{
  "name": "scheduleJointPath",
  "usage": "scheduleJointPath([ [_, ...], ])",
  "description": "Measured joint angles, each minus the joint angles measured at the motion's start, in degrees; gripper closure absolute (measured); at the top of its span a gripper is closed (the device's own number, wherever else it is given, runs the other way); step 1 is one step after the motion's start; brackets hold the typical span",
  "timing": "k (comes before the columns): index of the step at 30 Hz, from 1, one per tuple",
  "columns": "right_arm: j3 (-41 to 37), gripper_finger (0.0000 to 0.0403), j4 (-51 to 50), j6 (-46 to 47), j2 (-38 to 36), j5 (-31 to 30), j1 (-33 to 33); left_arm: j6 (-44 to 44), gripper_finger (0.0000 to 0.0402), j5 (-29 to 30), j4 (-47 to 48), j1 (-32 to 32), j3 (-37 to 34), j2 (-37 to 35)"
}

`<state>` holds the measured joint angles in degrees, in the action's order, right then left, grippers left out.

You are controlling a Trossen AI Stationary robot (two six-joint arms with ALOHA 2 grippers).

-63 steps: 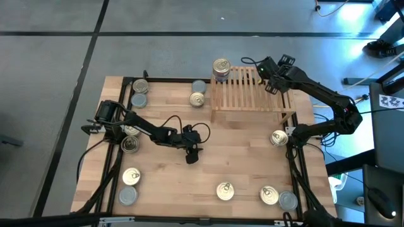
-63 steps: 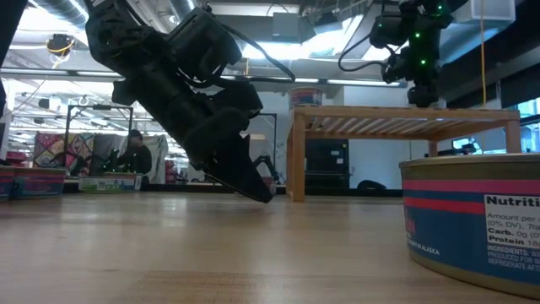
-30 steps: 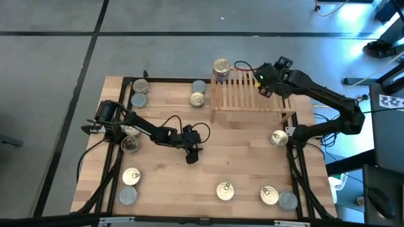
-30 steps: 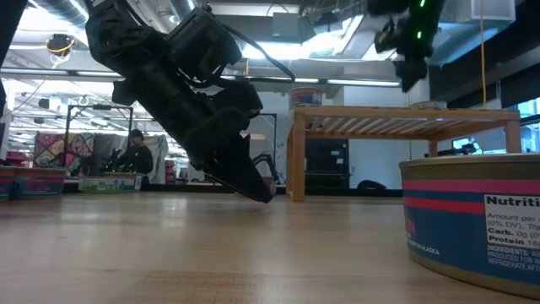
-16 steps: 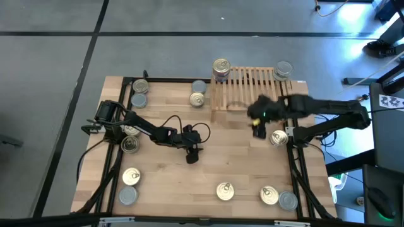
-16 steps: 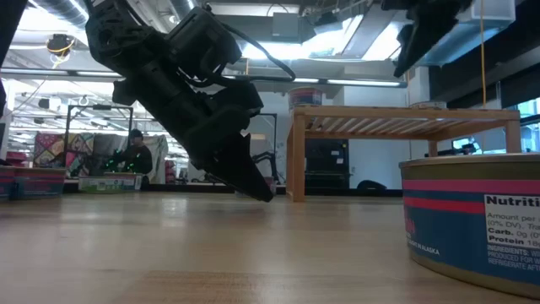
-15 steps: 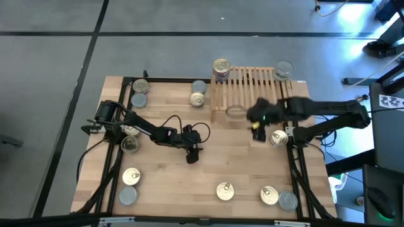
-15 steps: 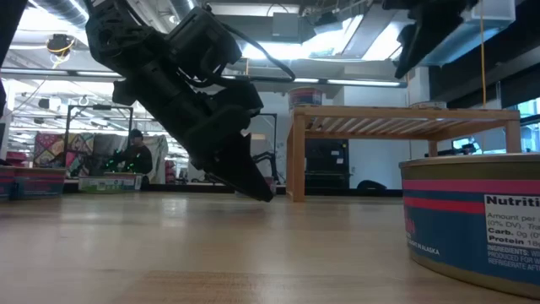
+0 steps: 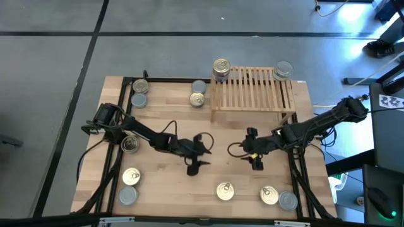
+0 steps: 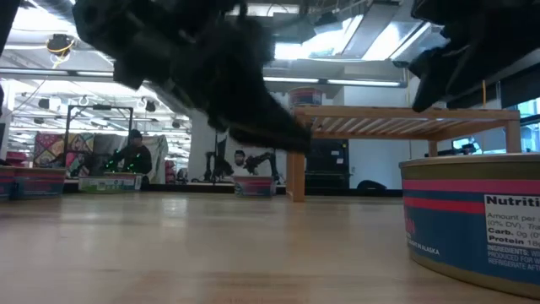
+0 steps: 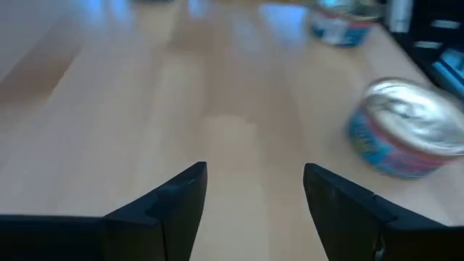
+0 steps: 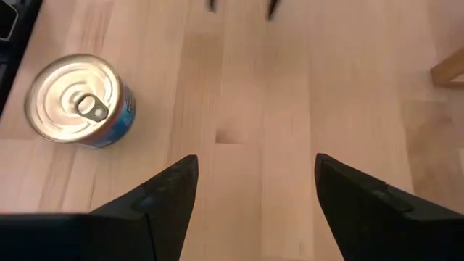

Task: Stack canned seafood by type on shelf
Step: Put the blue and pink tuna can on the shelf and align it to the other blue and pink tuna can

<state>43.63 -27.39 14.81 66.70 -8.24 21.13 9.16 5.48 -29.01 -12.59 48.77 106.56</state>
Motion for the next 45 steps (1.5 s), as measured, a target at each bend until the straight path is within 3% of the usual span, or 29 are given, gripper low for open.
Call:
scheduleJointPath([
  [12,-0.6,0.0132,1.8,-1.8,0.0,-4.4,0.2,-9.2,0.0173,-1.6,5.8,-5.4,16.9,9.3],
  [22,-0.6,0.0132,1.9,-3.1,0.0,-5.1,0.2,-8.9,0.0173,-18.1,5.7,-4.6,26.1,19.0],
  [25,-0.6,0.0132,1.9,-3.1,0.0,-5.5,0.2,-7.9,0.0173,-20.4,5.7,-4.1,27.3,20.9],
  [36,-0.6,0.0132,1.9,-3.1,0.0,-5.7,0.2,-6.8,0.0173,-11.8,18.6,-0.2,27.8,19.5],
  [40,-0.6,0.0132,1.9,-3.9,0.0,-6.2,0.2,-7.3,0.0173,-11.2,24.7,1.4,27.5,16.6],
  [45,-0.6,0.0132,2.3,-5.6,0.0,-7.6,0.2,-7.6,0.0173,-5.8,35.9,2.6,27.3,12.5],
])
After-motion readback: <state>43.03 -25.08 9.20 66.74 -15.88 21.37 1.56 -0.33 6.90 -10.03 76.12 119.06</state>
